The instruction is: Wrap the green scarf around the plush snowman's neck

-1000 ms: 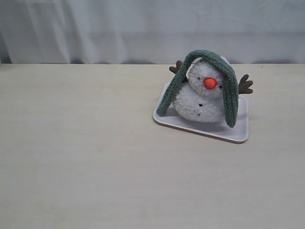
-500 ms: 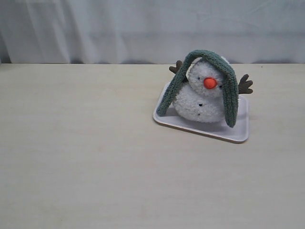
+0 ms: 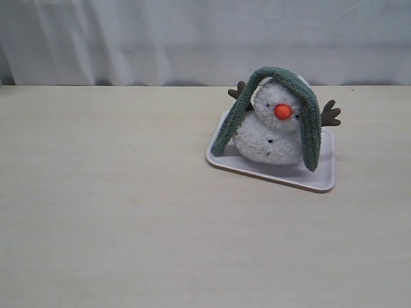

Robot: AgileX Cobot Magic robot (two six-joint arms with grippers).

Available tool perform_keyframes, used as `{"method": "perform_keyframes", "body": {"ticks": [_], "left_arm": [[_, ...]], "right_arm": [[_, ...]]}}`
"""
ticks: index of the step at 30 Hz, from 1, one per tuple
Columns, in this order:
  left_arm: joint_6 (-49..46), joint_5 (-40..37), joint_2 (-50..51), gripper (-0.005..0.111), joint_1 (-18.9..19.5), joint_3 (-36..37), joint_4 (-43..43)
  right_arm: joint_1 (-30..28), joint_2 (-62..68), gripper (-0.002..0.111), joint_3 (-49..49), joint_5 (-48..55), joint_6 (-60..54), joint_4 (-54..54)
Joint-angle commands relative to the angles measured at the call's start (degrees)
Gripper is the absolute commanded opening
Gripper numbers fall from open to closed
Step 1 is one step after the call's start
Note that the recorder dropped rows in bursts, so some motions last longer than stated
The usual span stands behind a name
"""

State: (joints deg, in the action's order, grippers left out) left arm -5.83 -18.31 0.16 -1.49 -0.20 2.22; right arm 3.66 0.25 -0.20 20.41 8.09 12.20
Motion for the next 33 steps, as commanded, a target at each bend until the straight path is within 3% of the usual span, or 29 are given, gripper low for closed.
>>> {"method": "perform_keyframes", "body": {"ticks": [1, 5, 11, 13, 15, 17, 21, 25, 33], "left_arm": [[0.06, 0.16, -0.16, 0.000, 0.10, 0.20, -0.04], [0.06, 0.16, -0.16, 0.000, 0.10, 0.20, -0.04], [0.06, 0.16, -0.16, 0.000, 0.10, 0.20, -0.04], [0.06, 0.16, -0.16, 0.000, 0.10, 0.20, -0.04], [0.06, 0.16, -0.16, 0.000, 0.10, 0.20, -0.04], [0.06, 0.16, -0.16, 0.000, 0.10, 0.20, -0.04], [0.06, 0.16, -0.16, 0.000, 0.10, 0.20, -0.04], [0.06, -0.18, -0.16, 0.000, 0.10, 0.20, -0.04], [0.06, -0.18, -0.16, 0.000, 0.10, 0.20, -0.04]], "right_arm": [[-0.29, -0.25, 0.004, 0.20, -1.68, 0.00, 0.55], [-0.29, -0.25, 0.004, 0.20, -10.67, 0.00, 0.55], [-0.29, -0.25, 0.004, 0.20, -35.99, 0.00, 0.45], [-0.29, -0.25, 0.004, 0.20, -51.19, 4.01, 0.25], [-0.29, -0.25, 0.004, 0.20, -57.45, 6.56, 0.25], [-0.29, -0.25, 0.004, -2.05, -53.12, 10.33, -0.22], [-0.29, 2.44, 0.004, -13.68, -29.21, 13.62, -3.88], [-0.29, 10.56, 0.011, -23.51, -15.13, 13.52, -1.41], [-0.29, 31.53, 0.062, -38.55, 5.22, 10.72, -1.25]]}}
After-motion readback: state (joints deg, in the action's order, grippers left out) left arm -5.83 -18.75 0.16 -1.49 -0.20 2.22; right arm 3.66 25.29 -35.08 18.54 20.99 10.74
